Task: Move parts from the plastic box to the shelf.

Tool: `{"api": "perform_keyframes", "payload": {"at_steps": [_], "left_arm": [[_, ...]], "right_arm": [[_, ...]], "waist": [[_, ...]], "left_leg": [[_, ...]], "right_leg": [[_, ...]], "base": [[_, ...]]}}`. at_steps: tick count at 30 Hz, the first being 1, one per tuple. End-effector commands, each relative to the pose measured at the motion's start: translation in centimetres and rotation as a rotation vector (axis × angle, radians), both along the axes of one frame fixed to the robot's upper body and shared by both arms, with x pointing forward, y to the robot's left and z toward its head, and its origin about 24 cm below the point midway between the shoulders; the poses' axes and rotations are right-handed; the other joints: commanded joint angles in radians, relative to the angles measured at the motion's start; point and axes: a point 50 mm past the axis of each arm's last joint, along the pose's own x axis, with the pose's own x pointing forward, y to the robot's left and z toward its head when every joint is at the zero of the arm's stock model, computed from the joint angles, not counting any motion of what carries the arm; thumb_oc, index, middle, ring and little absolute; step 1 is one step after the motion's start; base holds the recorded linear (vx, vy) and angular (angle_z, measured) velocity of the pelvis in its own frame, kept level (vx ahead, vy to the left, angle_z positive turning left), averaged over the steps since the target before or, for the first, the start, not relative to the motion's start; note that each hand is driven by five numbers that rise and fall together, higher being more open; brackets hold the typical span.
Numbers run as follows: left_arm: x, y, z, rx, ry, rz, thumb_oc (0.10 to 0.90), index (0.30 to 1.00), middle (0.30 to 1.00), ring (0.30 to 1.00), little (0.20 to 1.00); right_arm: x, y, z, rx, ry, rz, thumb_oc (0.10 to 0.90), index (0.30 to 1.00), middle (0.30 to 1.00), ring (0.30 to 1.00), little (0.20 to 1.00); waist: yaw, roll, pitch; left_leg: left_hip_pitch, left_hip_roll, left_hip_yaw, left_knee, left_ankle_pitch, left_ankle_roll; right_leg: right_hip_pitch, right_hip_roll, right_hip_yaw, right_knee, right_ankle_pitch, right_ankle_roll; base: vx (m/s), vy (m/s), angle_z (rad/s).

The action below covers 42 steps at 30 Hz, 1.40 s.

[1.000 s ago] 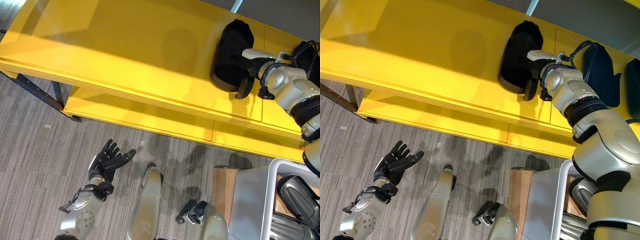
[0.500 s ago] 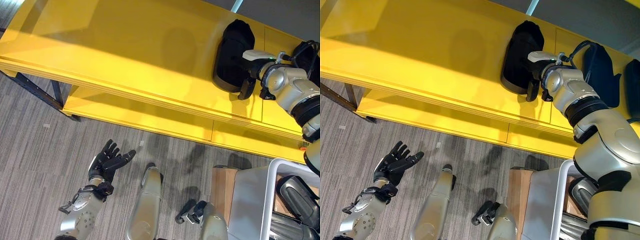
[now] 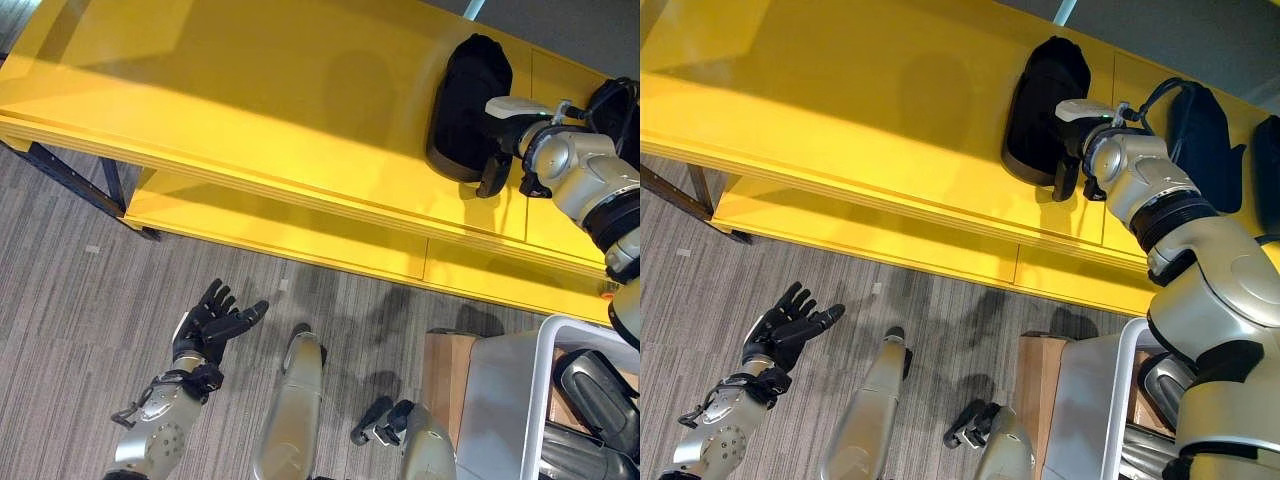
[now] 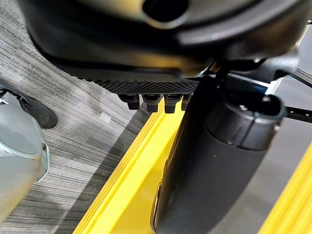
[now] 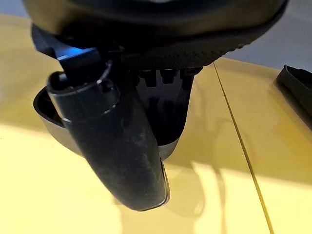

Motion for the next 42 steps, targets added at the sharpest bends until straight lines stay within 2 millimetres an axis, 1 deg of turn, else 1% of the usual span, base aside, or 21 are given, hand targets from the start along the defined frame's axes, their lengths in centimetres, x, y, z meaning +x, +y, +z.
{"api": "perform_keyframes", "payload": {"at_steps": [1, 6, 18, 22, 30, 42], "left_arm": [[0.9, 0.6, 3.3, 0.022, -0.177, -0.013, 0.900, 1.000, 1.000, 1.000, 1.000], [1.0, 0.5, 3.5, 0.028, -0.183, -0.021, 0.900, 1.000, 1.000, 1.000, 1.000], [1.0, 0.7, 3.2, 0.024, -0.174, -0.015, 0.900, 1.000, 1.000, 1.000, 1.000], [1.0, 0.7, 3.3, 0.026, -0.175, -0.014, 0.900, 1.000, 1.000, 1.000, 1.000], [0.8, 1.1, 3.3, 0.020, -0.175, 0.000, 0.900, 1.000, 1.000, 1.000, 1.000], [0.9, 1.2, 3.5, 0.020, -0.184, 0.005, 0.900, 1.000, 1.000, 1.000, 1.000]], "right_arm": [[-2.0, -3.5, 7.5, -0.066, -0.210, -0.128, 0.900, 1.000, 1.000, 1.000, 1.000], [-2.0, -3.4, 7.5, -0.072, -0.209, -0.127, 0.900, 1.000, 1.000, 1.000, 1.000], [-2.0, -3.4, 7.6, -0.092, -0.209, -0.127, 0.900, 1.000, 1.000, 1.000, 1.000], [-2.0, -2.9, 7.9, -0.081, -0.221, -0.104, 0.900, 1.000, 1.000, 1.000, 1.000], [-2.4, -1.0, 9.3, -0.066, -0.256, -0.017, 0.900, 1.000, 1.000, 1.000, 1.000], [-2.8, -1.0, 10.3, -0.086, -0.270, -0.019, 0.900, 1.000, 1.000, 1.000, 1.000]], "waist": [[-0.003, -0.001, -0.049], [-0.004, -0.003, -0.049], [-0.008, -0.007, -0.048], [-0.008, -0.007, -0.047], [-0.015, -0.013, -0.051], [-0.023, -0.028, -0.055]], "left_leg": [[0.038, 0.080, -0.064, 0.024, -0.117, -0.006], [0.033, 0.078, -0.063, 0.026, -0.117, -0.004], [0.032, 0.077, -0.061, 0.030, -0.119, -0.003], [0.030, 0.078, -0.061, 0.032, -0.120, -0.003], [0.031, 0.080, -0.058, 0.033, -0.120, -0.005], [0.035, 0.083, -0.054, 0.036, -0.124, -0.005]], "right_leg": [[-0.066, -0.007, 0.038, 0.031, 0.105, 0.005], [-0.070, -0.007, 0.040, 0.036, 0.106, 0.005], [-0.073, -0.006, 0.045, 0.037, 0.106, 0.004], [-0.075, -0.007, 0.046, 0.038, 0.108, 0.004], [-0.076, -0.006, 0.051, 0.037, 0.106, 0.002], [-0.073, -0.003, 0.053, 0.035, 0.110, 0.001]], "base": [[0.00, 0.000, 0.00], [0.00, 0.000, 0.00], [0.00, 0.000, 0.00], [0.00, 0.000, 0.00], [0.00, 0.000, 0.00], [0.00, 0.000, 0.00]]}}
